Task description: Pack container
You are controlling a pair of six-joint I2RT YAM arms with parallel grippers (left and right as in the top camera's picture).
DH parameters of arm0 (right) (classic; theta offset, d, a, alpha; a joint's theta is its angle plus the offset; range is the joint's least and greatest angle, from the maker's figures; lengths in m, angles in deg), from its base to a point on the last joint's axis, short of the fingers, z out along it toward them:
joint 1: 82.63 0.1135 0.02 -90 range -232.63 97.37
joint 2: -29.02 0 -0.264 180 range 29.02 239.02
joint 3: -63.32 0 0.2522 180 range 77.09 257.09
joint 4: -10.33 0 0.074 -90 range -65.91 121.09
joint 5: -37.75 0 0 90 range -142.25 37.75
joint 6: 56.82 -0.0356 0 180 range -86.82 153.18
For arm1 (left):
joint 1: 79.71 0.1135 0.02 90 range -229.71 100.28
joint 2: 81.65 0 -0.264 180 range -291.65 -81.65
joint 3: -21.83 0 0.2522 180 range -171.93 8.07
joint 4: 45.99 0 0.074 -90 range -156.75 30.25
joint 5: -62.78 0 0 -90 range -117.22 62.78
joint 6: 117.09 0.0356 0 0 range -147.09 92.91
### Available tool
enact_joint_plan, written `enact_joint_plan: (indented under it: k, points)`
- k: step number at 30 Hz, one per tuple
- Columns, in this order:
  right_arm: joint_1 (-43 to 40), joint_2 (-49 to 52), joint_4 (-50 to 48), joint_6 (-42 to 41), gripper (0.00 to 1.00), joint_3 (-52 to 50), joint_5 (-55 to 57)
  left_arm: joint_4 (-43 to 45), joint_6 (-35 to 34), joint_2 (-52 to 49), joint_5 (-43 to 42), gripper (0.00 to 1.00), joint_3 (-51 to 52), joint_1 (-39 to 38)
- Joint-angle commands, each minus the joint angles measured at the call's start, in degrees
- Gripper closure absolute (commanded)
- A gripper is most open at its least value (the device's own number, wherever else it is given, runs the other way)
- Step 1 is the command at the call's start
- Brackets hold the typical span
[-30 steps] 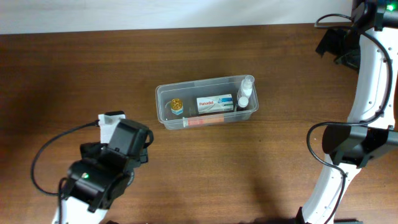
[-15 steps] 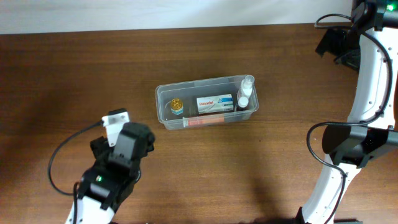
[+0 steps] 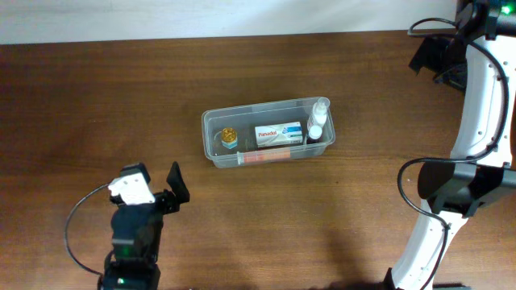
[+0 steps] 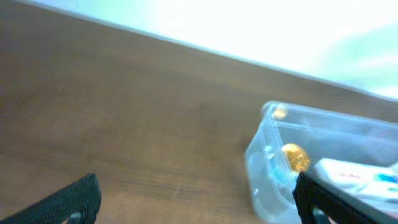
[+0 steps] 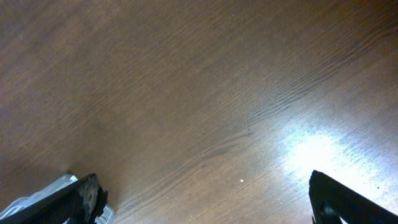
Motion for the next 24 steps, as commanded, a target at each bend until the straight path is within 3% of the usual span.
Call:
enact_joint_plan:
  k: [1,8,24]
  points:
    - [-0.1,-0.9,0.0,0.2,0.02,0.7,0.7,6.0,2.7,5.6,-7.8,0.01,6.1,1.1]
    - [-0.1,-1.0,0.0,0.2,0.02,0.7,0.7,8.7,4.2,14.7,-7.8,0.01,11.1,1.1]
    - [-0.1,-1.0,0.0,0.2,0.02,0.7,0.7,8.5,8.1,25.1,-7.8,0.01,11.4,1.1]
